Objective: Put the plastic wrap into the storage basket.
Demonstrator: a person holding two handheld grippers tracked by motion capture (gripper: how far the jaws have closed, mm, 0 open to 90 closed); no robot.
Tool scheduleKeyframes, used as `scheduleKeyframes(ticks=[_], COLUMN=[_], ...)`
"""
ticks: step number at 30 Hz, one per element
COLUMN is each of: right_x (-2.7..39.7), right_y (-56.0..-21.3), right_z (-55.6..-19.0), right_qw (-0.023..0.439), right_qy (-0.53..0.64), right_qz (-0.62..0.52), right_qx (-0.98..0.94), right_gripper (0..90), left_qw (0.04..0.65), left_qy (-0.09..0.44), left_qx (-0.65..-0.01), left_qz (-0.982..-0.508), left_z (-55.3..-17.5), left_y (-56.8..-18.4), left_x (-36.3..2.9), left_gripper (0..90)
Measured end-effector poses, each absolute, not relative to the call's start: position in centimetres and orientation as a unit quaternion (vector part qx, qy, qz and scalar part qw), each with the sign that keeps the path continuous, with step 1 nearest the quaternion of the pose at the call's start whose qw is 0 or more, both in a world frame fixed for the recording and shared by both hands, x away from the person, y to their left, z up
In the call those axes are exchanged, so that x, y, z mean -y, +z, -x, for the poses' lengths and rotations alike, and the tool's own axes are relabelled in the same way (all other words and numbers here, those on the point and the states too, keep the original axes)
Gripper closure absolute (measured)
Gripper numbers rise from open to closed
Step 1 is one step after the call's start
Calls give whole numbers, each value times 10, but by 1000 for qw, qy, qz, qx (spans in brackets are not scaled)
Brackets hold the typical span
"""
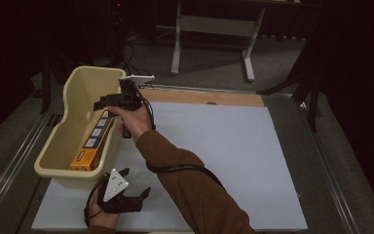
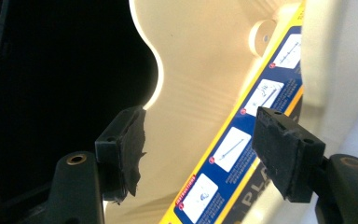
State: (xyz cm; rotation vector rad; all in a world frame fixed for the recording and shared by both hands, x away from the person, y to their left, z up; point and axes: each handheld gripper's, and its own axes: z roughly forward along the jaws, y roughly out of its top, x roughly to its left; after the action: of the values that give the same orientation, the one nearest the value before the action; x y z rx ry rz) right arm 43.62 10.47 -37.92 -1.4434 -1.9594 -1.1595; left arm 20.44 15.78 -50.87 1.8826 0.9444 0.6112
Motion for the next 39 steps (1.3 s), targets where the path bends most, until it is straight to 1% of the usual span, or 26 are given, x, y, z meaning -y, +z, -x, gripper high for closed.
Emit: scheduleKeyframes(ticks=[9,11,19,22,27,30,39], right_x=[-91,-85,-60,-47,-22,-5,49], right_y=[-376,-374,-372,-373,-378,-380,-387], right_z=[-431,-429,-421,-418,-409,-402,-381], right_qw=[223,208,187,171,132,104,52], right_qy=[-421,-422,-425,-428,-426,-446,-474], right_qz=[502,493,463,453,435,424,392], right_qx=[722,732,755,763,783,781,787], right_gripper=[355,358,371,372,375,376,379], left_qw=[454,454,453,452,451,449,448], left_qy=[249,249,250,250,250,250,250], left_qx=[-382,-382,-379,-378,-377,-376,-377], left_qz=[-766,-765,-767,-768,-770,-771,-771], left_z=[-204,-204,-204,-204,-203,-203,-203], left_y=[-509,-509,-509,-509,-509,-509,-509], left_x=[-158,-158,-156,-155,-155,-154,-155], left_gripper=[78,78,78,78,78,78,78])
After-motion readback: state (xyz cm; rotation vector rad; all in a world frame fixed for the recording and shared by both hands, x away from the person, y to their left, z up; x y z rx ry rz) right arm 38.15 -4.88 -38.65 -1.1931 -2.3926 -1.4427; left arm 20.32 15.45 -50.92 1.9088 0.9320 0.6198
